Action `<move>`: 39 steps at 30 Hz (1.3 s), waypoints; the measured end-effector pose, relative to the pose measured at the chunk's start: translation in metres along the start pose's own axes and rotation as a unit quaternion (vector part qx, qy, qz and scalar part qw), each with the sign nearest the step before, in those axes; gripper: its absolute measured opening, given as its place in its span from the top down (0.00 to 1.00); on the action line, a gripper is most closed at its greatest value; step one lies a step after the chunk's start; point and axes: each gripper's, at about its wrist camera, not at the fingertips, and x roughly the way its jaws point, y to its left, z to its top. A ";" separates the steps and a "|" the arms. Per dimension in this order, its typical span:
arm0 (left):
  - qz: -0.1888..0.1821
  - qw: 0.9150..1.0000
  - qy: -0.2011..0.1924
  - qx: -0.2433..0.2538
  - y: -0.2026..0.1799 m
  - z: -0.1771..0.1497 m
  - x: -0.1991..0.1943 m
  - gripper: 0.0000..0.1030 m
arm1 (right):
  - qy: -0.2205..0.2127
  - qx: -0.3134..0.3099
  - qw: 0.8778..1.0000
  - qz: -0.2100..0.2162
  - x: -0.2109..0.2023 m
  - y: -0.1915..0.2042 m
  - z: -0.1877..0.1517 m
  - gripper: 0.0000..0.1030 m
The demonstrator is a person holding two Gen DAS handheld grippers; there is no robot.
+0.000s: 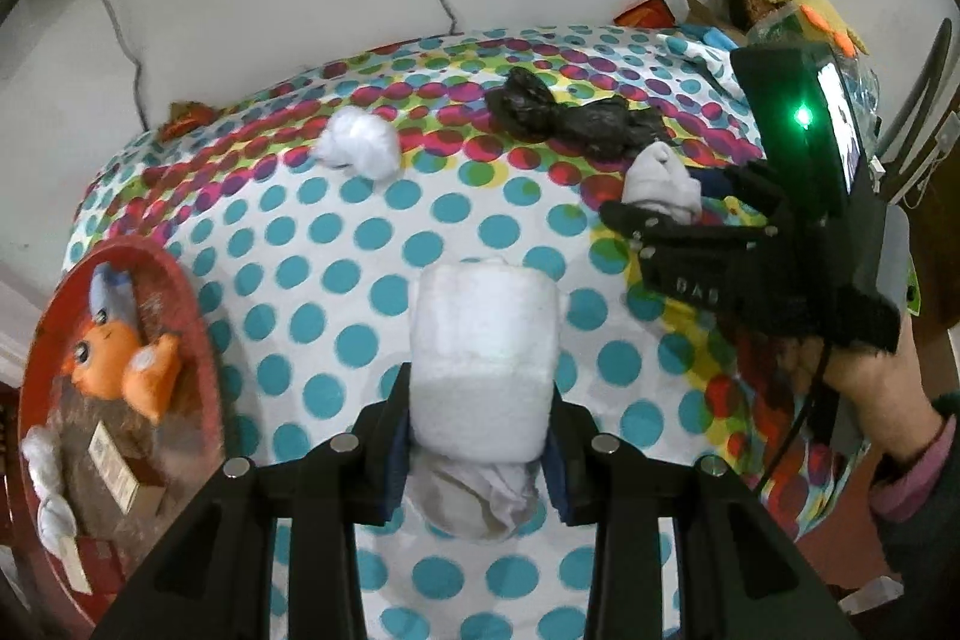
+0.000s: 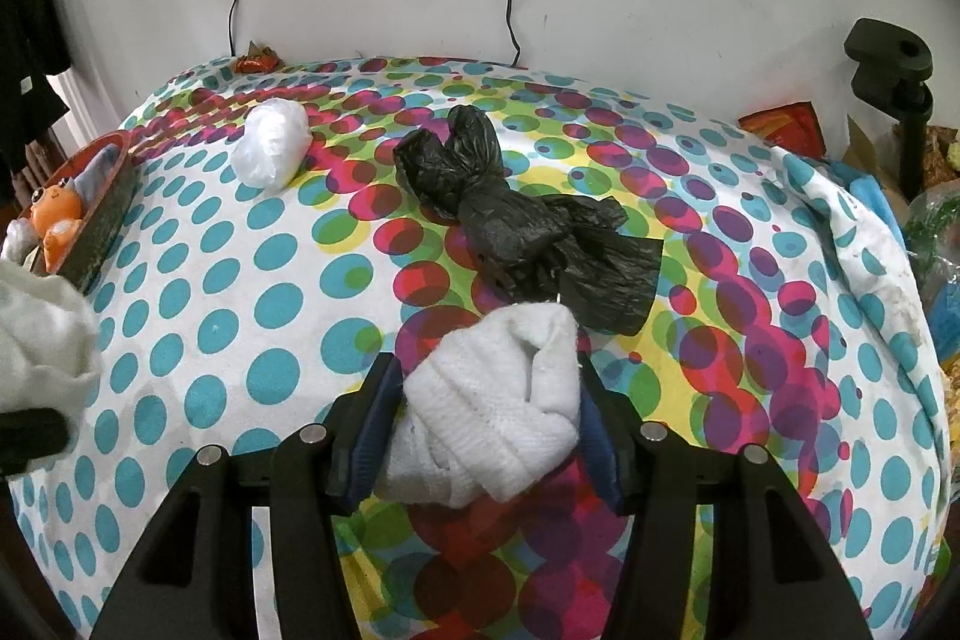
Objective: Organize objects
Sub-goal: 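Carry the white sock in the left gripper over the red tray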
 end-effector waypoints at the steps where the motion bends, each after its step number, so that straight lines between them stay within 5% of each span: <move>1: -0.002 1.000 0.000 -0.002 0.002 -0.002 -0.002 0.65 | 0.000 0.000 1.000 0.000 0.000 0.000 0.000 0.47; 20: 0.032 0.997 -0.016 -0.074 0.067 -0.046 -0.058 0.65 | 0.000 -0.001 1.000 -0.001 0.000 0.000 0.001 0.47; 39: 0.100 0.981 -0.002 -0.169 0.174 -0.072 -0.075 0.65 | 0.000 -0.001 1.000 -0.001 0.000 -0.001 0.001 0.47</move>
